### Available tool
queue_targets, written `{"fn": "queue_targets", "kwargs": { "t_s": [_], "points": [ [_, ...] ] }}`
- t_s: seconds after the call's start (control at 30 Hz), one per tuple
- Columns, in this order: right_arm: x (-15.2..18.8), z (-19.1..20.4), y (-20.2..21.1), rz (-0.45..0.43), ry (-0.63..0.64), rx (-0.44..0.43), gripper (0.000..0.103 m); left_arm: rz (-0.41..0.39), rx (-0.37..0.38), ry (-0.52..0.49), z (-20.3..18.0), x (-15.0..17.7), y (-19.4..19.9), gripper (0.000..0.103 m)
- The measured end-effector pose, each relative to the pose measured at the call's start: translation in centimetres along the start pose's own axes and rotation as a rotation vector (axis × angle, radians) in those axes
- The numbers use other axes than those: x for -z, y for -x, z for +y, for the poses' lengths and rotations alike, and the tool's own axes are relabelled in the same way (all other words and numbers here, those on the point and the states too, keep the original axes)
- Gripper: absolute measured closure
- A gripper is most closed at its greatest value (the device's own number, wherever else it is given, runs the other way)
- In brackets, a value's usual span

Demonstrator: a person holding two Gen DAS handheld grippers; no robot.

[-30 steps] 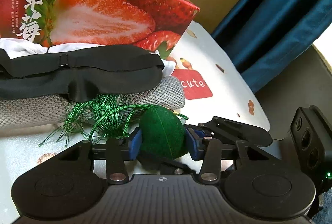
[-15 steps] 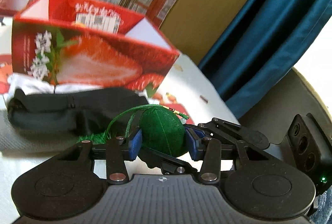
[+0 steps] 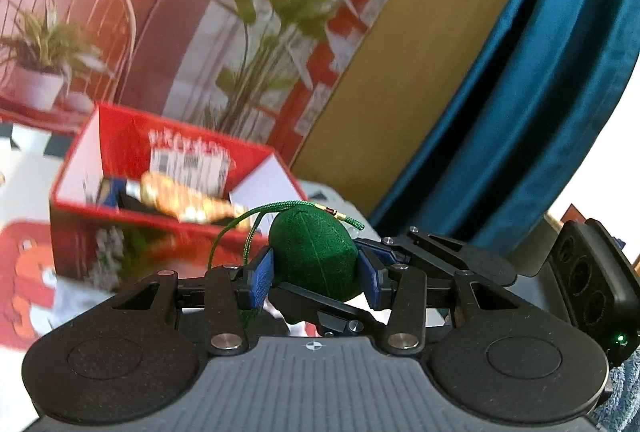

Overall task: Organize soft objects
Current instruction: 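Lift the green pouch with both grippers and carry it over the red box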

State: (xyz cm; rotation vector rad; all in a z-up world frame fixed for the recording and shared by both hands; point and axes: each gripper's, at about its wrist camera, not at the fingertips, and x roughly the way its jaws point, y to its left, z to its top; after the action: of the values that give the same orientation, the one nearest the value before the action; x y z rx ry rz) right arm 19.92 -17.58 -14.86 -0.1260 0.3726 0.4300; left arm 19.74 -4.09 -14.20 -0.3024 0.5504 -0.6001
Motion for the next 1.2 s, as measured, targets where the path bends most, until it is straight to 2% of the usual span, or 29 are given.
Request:
{"fn": "queue_targets", "kwargs": {
  "t_s": [0.4, 0.6, 0.8, 1.2],
  "points": [
    [-8.5, -2.2, -3.4, -0.107, 0.119, 0.019, 0.056, -0.143, -0.036, -0.106, -0.7, -8.4, 0.4, 0.055],
    [-10.8, -4.5, -4.8, -0.145, 0.143, 0.048, 0.055, -0.17, -0.043, -0.147, -1.3, -10.8, -1.1, 0.055],
    [-9.7, -6.8, -6.4, -0.115, 0.121, 0.061, 0.055, -0.114, -0.048, -0.146, -0.7, -10.7, -4.7, 0.055],
    [-3.1, -11.9, -11.2, 0.022, -0.002, 0.043, 0.055, 0.087, -0.073, -0.092, 2.0, -9.3, -13.1, 0.055]
  ]
}}
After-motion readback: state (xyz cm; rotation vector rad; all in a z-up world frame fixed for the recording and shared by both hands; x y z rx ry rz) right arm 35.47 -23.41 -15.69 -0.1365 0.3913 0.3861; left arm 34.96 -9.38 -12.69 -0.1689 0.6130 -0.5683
